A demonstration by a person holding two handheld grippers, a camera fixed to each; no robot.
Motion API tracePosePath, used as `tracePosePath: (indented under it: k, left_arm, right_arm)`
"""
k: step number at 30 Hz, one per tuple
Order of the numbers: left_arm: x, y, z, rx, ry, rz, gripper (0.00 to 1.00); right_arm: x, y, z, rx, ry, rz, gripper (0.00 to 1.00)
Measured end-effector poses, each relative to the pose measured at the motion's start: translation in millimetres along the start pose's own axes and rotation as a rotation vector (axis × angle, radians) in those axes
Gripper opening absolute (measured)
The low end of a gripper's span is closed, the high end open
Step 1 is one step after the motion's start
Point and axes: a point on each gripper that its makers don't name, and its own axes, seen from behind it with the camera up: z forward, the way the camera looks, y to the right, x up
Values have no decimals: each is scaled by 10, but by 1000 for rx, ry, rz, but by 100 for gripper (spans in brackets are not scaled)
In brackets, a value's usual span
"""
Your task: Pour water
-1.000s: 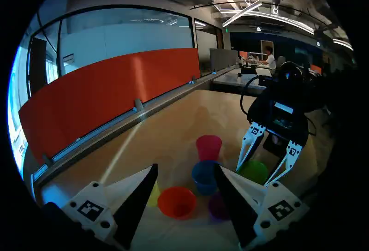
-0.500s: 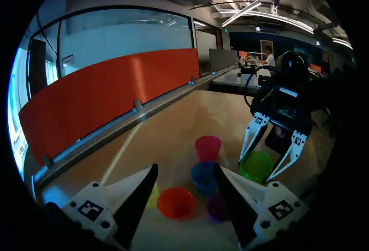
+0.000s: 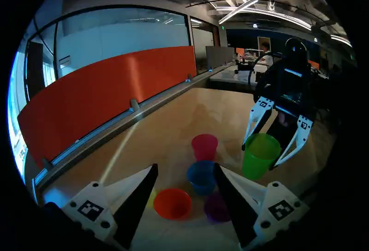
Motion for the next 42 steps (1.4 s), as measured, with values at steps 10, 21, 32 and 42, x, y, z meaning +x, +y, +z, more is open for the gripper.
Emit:
tracePosePath:
  k: [10,21,32,42]
  left_arm:
    - [6,45,42,-13,-5,0,88]
    - [-16,75,97,-23,-18,4,88]
    - [-11,120,156,-33,-26,9,88]
    - [6,137,216,-40,-34,17,88]
  right_arm:
    - [232,43,-132,-38,85,0,91]
    - [379,71,-268,-78,158,-4,91]
    - [553,104,-376,-89,217,-5,91]
    - [661,174,-423,-115,257,16,91]
